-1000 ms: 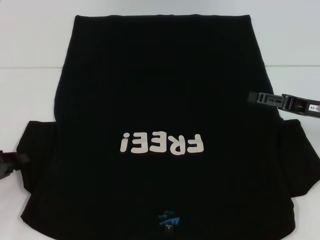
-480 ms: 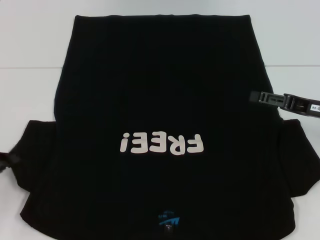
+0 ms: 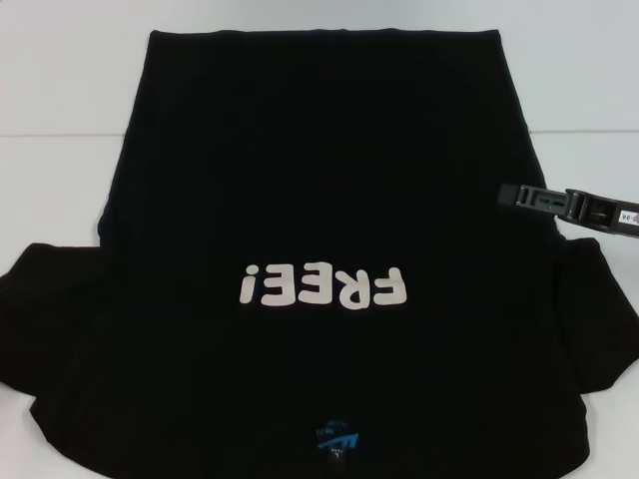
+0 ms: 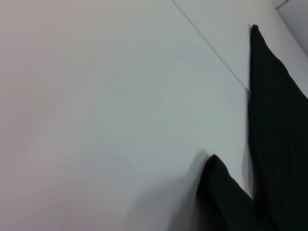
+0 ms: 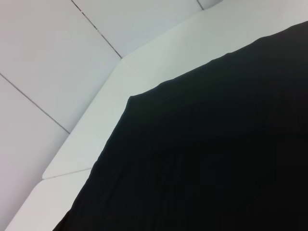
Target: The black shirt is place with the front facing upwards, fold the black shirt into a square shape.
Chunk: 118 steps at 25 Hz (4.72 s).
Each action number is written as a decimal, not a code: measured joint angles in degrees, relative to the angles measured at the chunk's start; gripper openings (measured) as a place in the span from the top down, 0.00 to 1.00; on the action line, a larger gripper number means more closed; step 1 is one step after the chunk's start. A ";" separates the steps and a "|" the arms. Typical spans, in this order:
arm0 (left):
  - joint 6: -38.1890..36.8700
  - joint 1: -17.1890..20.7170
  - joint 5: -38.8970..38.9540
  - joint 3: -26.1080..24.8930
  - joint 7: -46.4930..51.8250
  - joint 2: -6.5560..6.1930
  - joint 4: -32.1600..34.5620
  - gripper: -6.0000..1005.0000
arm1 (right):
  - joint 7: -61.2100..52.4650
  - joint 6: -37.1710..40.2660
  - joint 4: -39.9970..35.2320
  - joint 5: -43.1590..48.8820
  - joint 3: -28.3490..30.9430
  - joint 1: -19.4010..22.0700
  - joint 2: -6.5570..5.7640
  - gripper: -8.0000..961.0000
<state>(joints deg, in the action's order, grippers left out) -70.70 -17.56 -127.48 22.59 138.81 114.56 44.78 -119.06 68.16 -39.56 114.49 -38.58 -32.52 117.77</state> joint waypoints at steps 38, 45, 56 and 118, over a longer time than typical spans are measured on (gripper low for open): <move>-6.67 -15.64 -0.11 19.09 -0.57 2.79 0.19 0.78 | -0.38 0.29 1.77 -0.30 -0.02 -0.02 -0.61 0.05; -9.14 -12.22 1.93 15.07 -4.24 3.34 4.83 0.66 | 0.16 -0.01 1.86 -0.03 -0.02 0.01 -0.62 0.06; -23.09 -6.53 5.84 9.39 -30.32 5.13 6.12 0.21 | -0.70 2.53 4.15 -0.11 0.10 0.58 -3.65 0.06; -22.65 -5.11 11.03 1.20 -37.99 6.82 5.58 0.20 | -24.14 13.07 -2.06 30.54 3.89 -2.18 -6.54 0.07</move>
<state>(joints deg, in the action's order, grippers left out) -93.35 -22.68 -116.45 23.79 100.81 121.38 50.36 -143.20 81.23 -41.62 145.02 -34.69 -34.70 111.23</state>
